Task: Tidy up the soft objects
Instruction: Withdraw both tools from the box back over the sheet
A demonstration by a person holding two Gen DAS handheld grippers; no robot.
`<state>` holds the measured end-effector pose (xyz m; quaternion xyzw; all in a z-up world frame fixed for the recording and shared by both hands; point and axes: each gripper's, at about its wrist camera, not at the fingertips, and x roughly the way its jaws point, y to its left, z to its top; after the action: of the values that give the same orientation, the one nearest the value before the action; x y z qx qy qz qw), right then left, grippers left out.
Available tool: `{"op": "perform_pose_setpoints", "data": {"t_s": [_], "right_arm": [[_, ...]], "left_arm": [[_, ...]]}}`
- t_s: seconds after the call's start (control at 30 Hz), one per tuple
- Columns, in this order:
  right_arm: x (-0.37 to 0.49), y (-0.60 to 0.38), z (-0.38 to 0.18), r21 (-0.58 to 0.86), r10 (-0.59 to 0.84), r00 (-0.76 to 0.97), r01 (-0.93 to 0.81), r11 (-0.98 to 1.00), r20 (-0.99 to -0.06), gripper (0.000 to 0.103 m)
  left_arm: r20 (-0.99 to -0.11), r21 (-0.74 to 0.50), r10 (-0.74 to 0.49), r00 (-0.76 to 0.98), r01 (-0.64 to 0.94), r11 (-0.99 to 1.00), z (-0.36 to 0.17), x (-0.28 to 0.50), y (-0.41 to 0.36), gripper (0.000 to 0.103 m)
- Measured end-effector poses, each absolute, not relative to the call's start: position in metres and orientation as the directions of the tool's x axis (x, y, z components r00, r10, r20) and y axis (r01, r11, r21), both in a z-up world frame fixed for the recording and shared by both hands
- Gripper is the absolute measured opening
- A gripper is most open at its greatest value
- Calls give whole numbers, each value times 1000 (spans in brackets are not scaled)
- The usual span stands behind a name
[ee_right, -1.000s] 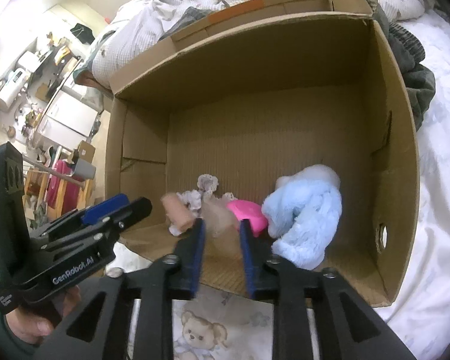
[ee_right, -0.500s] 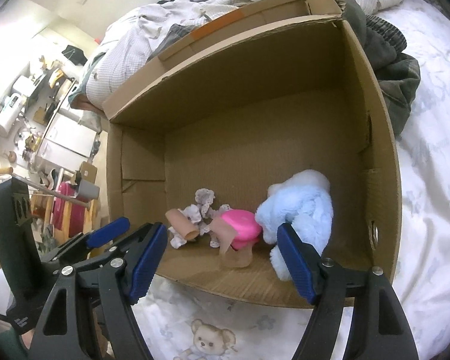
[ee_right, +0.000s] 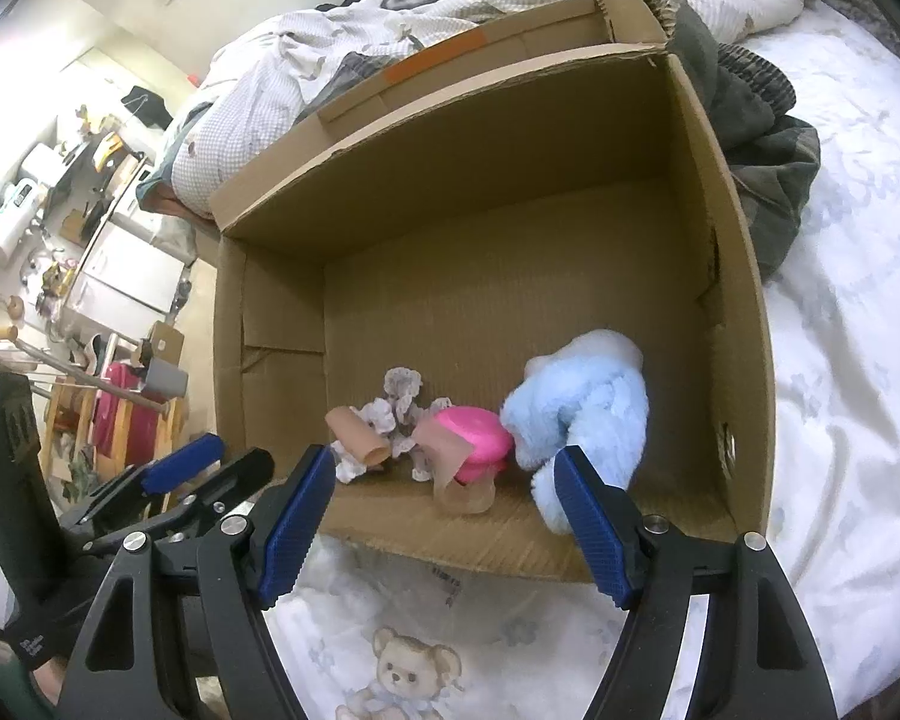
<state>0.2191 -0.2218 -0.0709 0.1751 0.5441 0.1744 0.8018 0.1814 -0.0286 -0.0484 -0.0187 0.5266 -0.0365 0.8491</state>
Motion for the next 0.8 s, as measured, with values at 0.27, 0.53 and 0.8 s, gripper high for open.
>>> {"op": "perform_pose_setpoints", "data": {"t_s": [0.27,0.53,0.8], "right_arm": [[204,-223,-64,461,462,361,-94,882,-810,80],[179,-226,-69,472,465,352,-73,879,-812,80],[172,-235,-87,416,402,309,-22,909,-862,80]], "left_arm": [[-892,-81,-75,446,5,997,-43,167,-17,60],[-915,-91,-63,399,-50,995,-57,153,2,60],[-962,-143,-116,248,-96,985,-98,155,5,60]]}}
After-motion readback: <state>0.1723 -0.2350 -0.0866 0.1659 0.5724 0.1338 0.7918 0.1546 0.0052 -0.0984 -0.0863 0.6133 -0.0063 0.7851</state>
